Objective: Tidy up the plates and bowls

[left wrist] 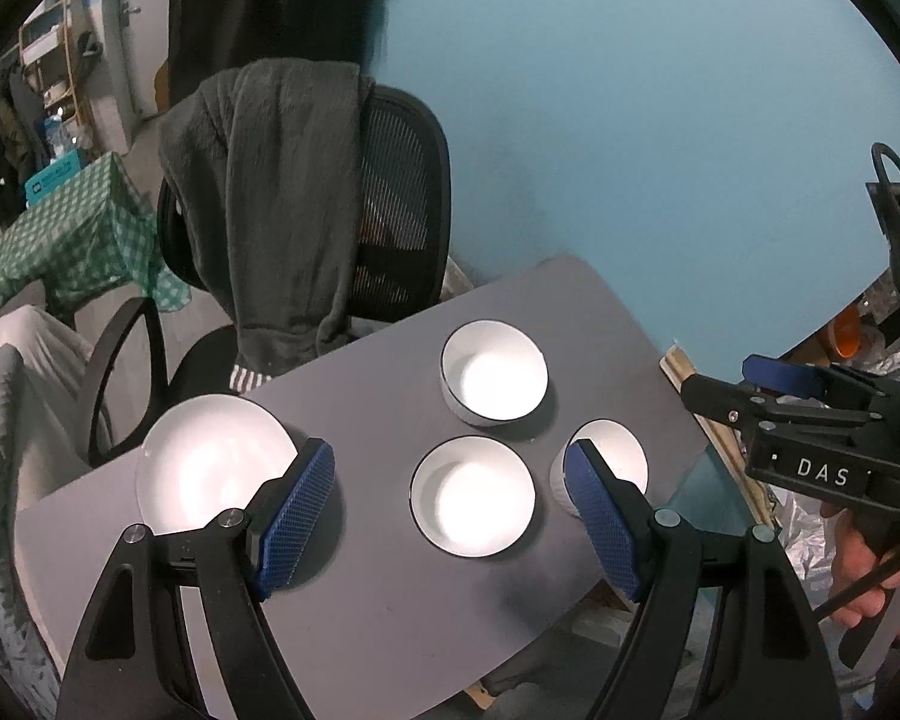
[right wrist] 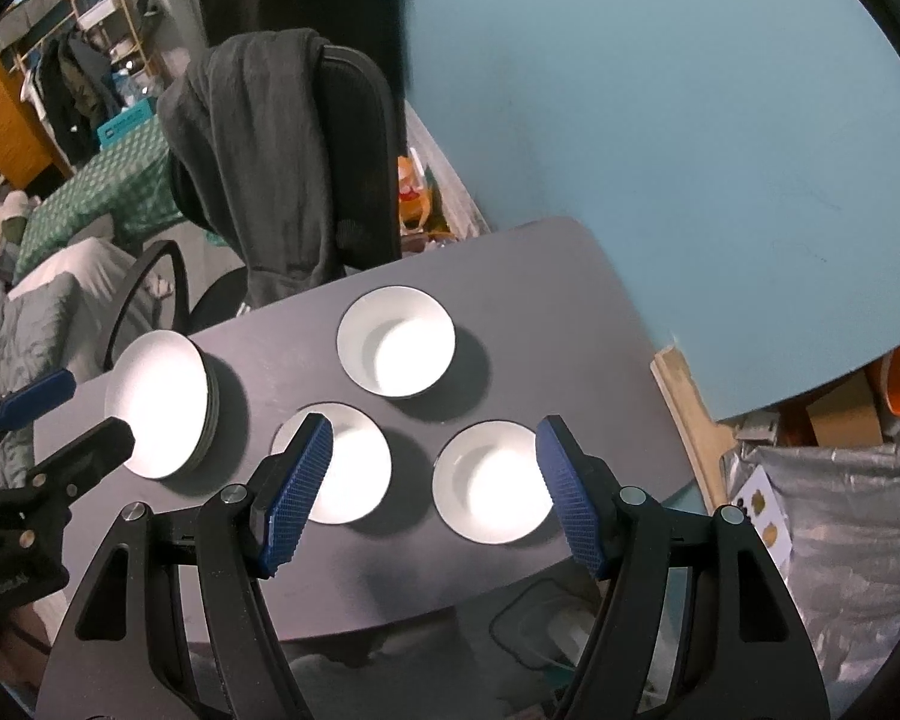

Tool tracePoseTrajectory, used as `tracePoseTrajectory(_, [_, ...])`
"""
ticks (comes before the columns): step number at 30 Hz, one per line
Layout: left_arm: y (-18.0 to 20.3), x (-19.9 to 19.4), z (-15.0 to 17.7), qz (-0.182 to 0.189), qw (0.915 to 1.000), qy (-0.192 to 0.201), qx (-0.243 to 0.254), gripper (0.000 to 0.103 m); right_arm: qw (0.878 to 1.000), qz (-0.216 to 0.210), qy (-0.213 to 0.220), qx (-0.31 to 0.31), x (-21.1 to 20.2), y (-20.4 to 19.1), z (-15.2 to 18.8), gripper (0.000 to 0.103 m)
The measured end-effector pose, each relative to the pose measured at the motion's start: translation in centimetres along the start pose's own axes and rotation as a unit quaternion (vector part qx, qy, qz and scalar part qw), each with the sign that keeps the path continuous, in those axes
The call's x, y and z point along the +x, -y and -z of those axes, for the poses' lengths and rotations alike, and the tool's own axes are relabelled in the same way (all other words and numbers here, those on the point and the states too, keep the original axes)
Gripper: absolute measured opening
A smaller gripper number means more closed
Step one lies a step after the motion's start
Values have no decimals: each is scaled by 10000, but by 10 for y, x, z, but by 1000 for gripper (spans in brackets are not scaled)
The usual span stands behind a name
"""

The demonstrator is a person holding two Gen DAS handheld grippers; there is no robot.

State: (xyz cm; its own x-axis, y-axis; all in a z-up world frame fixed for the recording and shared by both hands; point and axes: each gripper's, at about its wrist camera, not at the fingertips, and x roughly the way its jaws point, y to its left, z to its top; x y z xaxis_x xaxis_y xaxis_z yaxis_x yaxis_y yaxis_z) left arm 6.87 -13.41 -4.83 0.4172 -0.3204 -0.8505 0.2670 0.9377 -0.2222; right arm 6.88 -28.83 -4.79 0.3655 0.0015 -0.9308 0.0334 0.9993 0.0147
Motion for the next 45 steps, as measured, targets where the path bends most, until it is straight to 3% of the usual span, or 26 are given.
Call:
tracePoseTrajectory(15, [-16, 49, 23, -247, 9982, -319, -441, 81, 9973, -256, -342, -598, 67, -2, 4, 70])
tracePoseTrajectory(26, [-26, 105, 46, -325, 9951, -688, -624, 81, 9853, -1053, -844, -1043, 141, -18, 17, 70])
tracePoseTrajectory(43, [-40, 176, 73, -354, 9827, -1218, -1346, 81, 9672, -1189, -1434, -1725, 192, -33, 24, 69])
tracePoseTrajectory(45, [-40, 183, 75, -382, 9813, -1279, -1384, 80, 9653, -1154, -1487, -1808, 196, -37, 24, 64])
